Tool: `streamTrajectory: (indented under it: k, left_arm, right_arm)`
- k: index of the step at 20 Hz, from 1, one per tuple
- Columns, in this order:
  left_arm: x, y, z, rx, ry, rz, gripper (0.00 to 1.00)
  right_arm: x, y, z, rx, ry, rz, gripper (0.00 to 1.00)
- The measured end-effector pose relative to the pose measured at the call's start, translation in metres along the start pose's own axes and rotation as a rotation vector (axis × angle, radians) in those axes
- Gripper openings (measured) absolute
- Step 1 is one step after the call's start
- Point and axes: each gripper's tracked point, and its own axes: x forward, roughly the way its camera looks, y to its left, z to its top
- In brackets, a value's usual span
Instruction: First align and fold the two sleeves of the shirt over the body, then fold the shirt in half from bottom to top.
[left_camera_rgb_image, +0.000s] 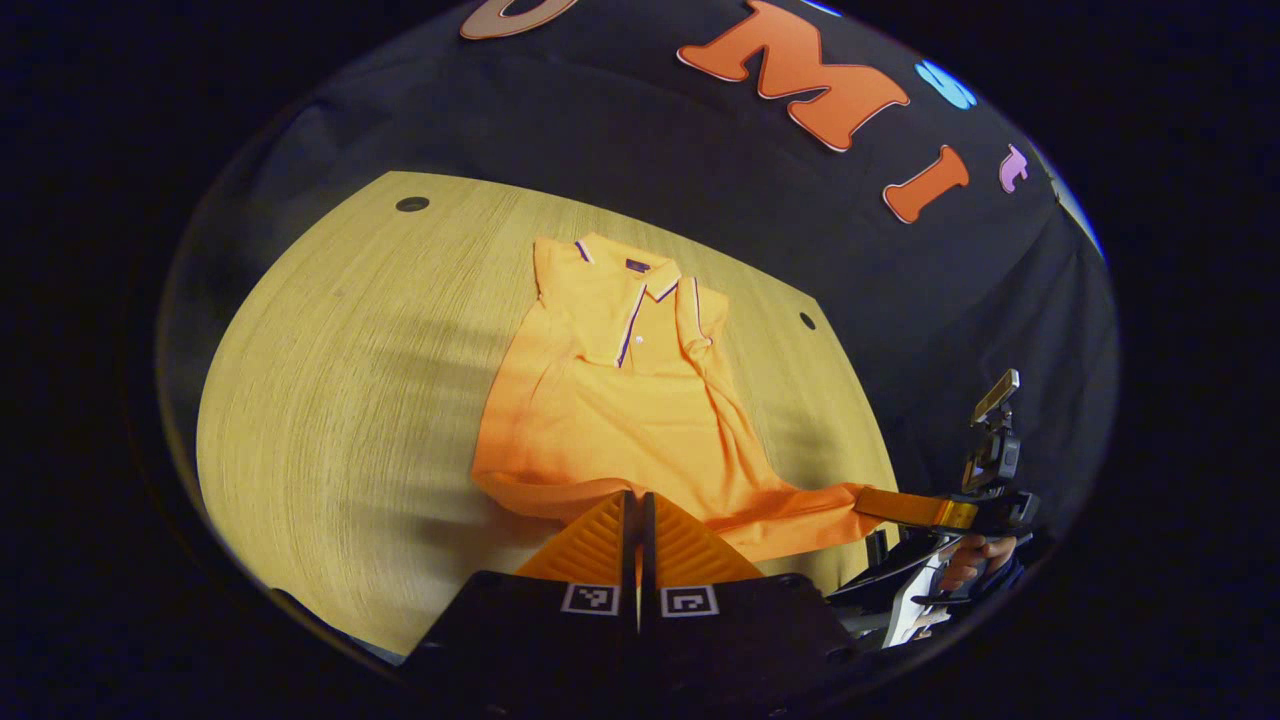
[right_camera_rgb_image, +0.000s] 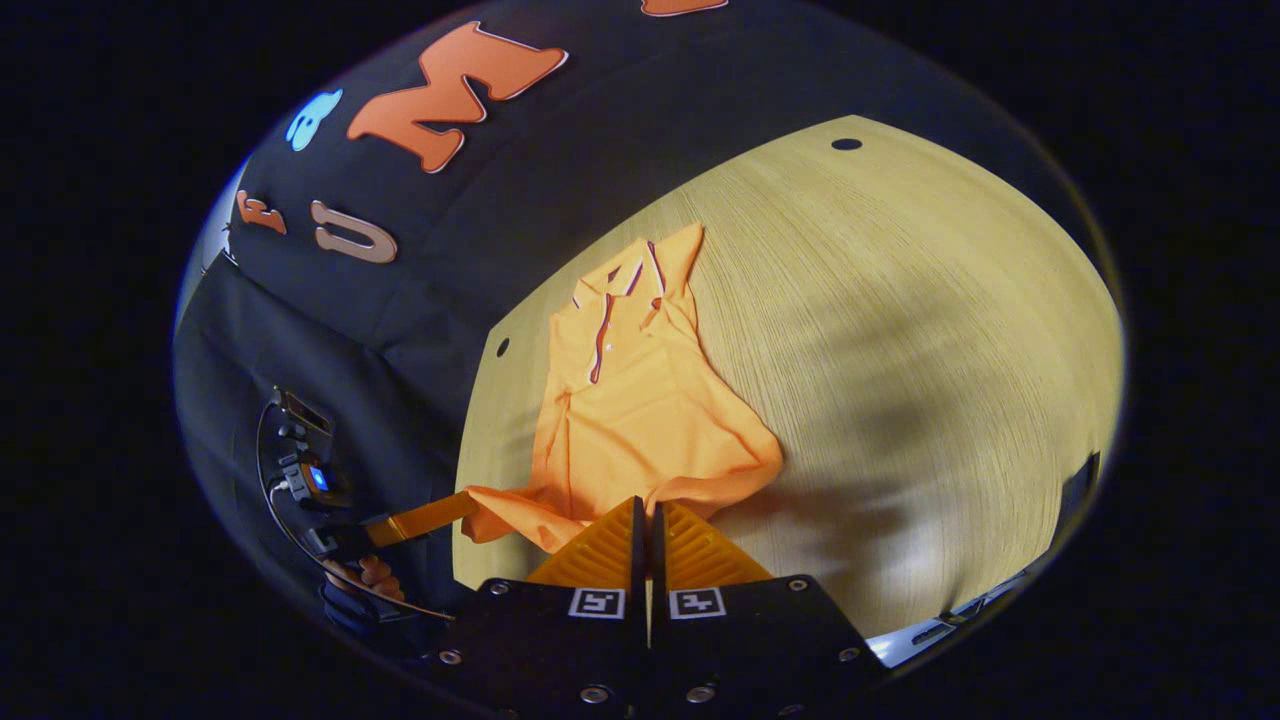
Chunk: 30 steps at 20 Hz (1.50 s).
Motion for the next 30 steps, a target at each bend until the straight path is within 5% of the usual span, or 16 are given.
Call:
streamTrajectory:
  k: [12,17,20,22,27,28,30]
  left_arm:
    - [0.039,0.020,0.125,0.078,-0.091,0.013,0.01]
    - [0.069,0.046,0.046,0.190,0.227,0.024,0.04]
    - [0.085,0.037,0.014,0.069,0.346,-0.027,0.47]
    - [0.098,0.039,0.011,-0.065,0.354,-0.010,0.65]
    - [0.130,0.052,-0.022,-0.201,0.451,0.123,0.65]
    - [0.128,0.054,-0.025,-0.243,0.471,0.135,0.14]
    - [0.132,0.053,-0.023,-0.272,0.449,0.120,0.13]
  right_arm:
    - [0.043,0.039,0.094,-0.109,-0.072,-0.053,0.02]
    - [0.059,0.033,0.089,-0.146,-0.046,-0.109,0.02]
    - [0.057,0.023,0.087,-0.127,-0.038,-0.130,0.02]
    - [0.055,0.018,0.088,-0.102,-0.045,-0.135,0.02]
    - [0.050,0.012,0.079,-0.069,-0.048,-0.139,0.02]
    - [0.051,0.010,0.077,-0.062,-0.045,-0.138,0.02]
    - [0.050,0.010,0.073,-0.050,-0.043,-0.134,0.02]
